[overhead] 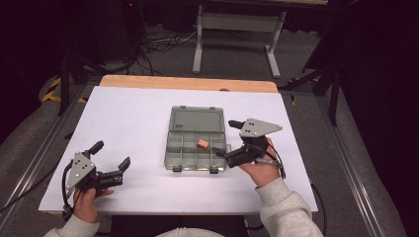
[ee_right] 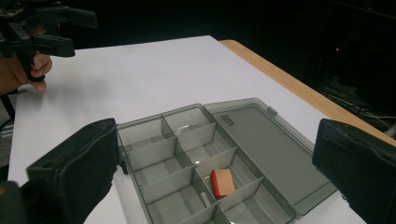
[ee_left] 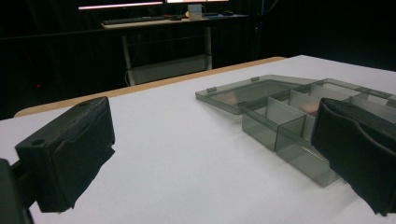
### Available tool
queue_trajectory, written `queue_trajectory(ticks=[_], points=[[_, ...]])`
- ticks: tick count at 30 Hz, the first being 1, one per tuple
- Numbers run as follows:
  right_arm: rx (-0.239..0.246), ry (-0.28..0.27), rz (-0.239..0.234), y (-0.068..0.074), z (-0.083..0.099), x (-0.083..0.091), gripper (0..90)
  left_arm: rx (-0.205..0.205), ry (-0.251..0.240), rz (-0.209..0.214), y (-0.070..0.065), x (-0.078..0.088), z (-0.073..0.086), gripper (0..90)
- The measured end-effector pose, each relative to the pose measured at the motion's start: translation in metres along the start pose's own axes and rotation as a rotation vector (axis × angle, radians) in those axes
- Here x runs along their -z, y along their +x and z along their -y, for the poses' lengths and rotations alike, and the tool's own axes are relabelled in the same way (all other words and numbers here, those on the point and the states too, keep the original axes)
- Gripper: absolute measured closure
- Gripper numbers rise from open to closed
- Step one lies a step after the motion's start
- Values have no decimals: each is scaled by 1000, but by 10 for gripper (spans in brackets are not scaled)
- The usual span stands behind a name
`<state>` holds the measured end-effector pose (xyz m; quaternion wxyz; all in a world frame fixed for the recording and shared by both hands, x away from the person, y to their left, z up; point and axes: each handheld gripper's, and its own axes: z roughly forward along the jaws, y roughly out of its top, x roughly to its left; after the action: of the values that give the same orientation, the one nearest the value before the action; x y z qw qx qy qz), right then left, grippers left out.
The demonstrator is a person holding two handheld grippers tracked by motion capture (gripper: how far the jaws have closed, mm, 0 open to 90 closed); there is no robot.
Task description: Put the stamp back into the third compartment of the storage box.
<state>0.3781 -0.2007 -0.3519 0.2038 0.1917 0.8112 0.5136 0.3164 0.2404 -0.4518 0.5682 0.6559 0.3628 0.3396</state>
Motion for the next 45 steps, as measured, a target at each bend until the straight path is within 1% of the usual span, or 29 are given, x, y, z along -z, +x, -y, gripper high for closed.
queue_trajectory(ticks=[5, 10, 11, 12, 15, 21, 22, 24, 25, 28, 30, 31, 33, 35, 40, 41, 45], points=[[-10, -24, 4, 2, 14, 8, 16, 2, -1, -2, 0, 0, 0, 7], [-29, -58, 10, 3, 28, 15, 17, 0, -1, -1, -1, 0, 0, 7], [-40, -75, 10, 3, 34, 17, 16, -1, -1, -3, -1, 0, 0, 7], [-40, -75, 10, 3, 34, 17, 16, 0, -2, -3, -1, 0, 0, 7], [-57, -97, 24, 3, 44, 19, 9, 3, -4, -3, 0, 0, 0, 7], [-64, -137, 40, 3, 59, 24, 6, 2, -5, -5, 0, 1, 0, 7], [-63, -148, 48, 4, 64, 26, 6, 2, -6, -6, 0, 1, 0, 7], [-67, -152, 48, 4, 67, 27, 6, 3, -5, -8, 0, 1, 0, 7], [-63, -159, 55, 4, 72, 27, 6, 3, -7, -9, 0, 1, 0, 7], [-63, -159, 58, 4, 76, 28, 5, 1, -9, -9, 0, 1, 0, 7], [-65, -155, 71, 5, 83, 29, 5, 0, -9, -10, 0, 1, 0, 7], [-65, -155, 71, 5, 83, 29, 5, 0, -9, -11, 0, 1, 0, 7], [-81, -165, 77, 5, 91, 29, 4, 1, -10, -12, 0, 2, 0, 7], [-87, -165, 78, 5, 94, 29, 5, 0, -11, -12, 0, 2, 0, 7], [-100, -147, 80, 7, 105, 28, 3, -1, -18, -5, 0, 2, 0, 7], [-106, -135, 80, 8, 110, 27, 3, 0, -24, 0, 0, 2, 0, 7], [-123, -122, 82, 8, 115, 26, 3, -7, -38, 14, 0, 3, 0, 7]])
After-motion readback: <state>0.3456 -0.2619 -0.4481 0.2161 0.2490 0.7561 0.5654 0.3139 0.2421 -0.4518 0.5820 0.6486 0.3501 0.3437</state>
